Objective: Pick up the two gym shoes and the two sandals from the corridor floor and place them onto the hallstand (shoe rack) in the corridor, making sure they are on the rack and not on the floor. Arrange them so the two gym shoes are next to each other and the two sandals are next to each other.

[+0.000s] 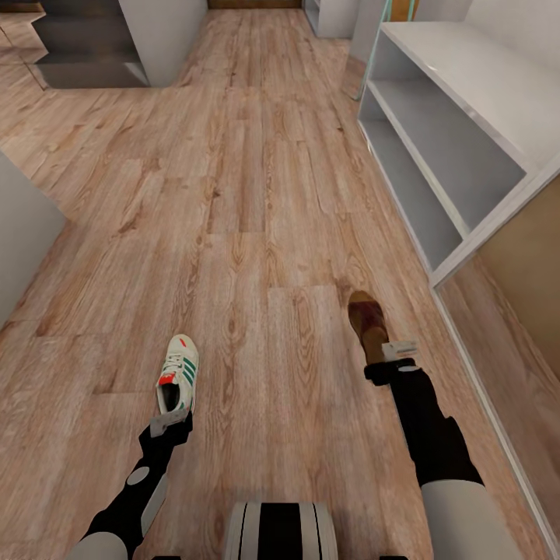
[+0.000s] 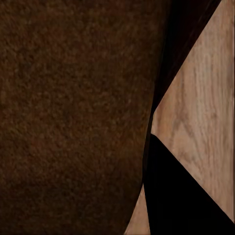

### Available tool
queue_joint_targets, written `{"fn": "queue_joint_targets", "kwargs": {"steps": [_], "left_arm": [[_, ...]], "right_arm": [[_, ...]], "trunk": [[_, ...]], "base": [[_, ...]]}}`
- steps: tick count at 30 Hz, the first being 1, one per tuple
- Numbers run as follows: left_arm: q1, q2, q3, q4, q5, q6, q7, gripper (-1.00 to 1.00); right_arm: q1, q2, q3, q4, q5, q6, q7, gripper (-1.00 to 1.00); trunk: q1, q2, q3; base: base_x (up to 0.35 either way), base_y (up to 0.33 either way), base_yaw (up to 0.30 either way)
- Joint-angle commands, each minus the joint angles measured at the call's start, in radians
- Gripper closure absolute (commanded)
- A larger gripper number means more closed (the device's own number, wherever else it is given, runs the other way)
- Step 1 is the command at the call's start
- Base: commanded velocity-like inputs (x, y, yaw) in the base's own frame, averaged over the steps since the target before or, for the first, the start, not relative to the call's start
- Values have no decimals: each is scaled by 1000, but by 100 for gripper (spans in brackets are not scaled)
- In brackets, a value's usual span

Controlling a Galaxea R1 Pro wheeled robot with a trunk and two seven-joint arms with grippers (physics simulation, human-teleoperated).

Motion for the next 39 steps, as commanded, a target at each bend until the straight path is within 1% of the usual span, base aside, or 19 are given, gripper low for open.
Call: {"fn": "queue_joint_targets", "kwargs": {"steps": [1,2,3,5,6,8,10,14,17,24,39], "left_arm": [[0,0,0,0,0,0,0,-100],[0,-1,1,0,0,0,0,-100],[0,-1,1,0,0,0,0,-100],[0,-1,3,0,0,0,0,-100],[0,-1,3,0,0,0,0,-100],[0,-2,4,0,0,0,0,-100],[0,-2,5,0,0,0,0,-100],[0,-3,9,0,0,-1,0,-100],[0,-3,9,0,0,-2,0,-100],[0,-3,7,-1,0,-37,0,-100],[-1,-2,3,-5,0,-47,0,-100]], "right_arm": [[0,0,14,-11,2,0,-4,100],[0,1,45,-28,-5,0,-4,100],[0,1,61,-34,-10,0,-4,100],[0,2,116,-48,-41,0,-7,100],[0,2,126,-50,-51,0,-7,100],[0,3,152,-54,-87,0,-8,100],[0,3,160,-56,-105,0,-9,100],[0,3,169,-57,-122,0,-9,100],[0,3,170,-58,-123,0,-9,100],[0,3,171,-58,-124,0,-9,100],[0,3,171,-58,-124,0,-9,100]], "trunk": [[0,0,0],[0,0,0],[0,0,0],[0,0,0],[0,0,0],[1,0,-4],[1,-1,-12],[3,-2,-27],[5,-2,-39],[8,-4,-66],[8,-4,-66]], "base": [[0,0,0],[0,0,0],[0,0,0],[0,0,0],[0,0,0],[0,0,0],[0,0,0],[0,0,0],[0,0,0],[0,0,0],[0,0,0]]}}
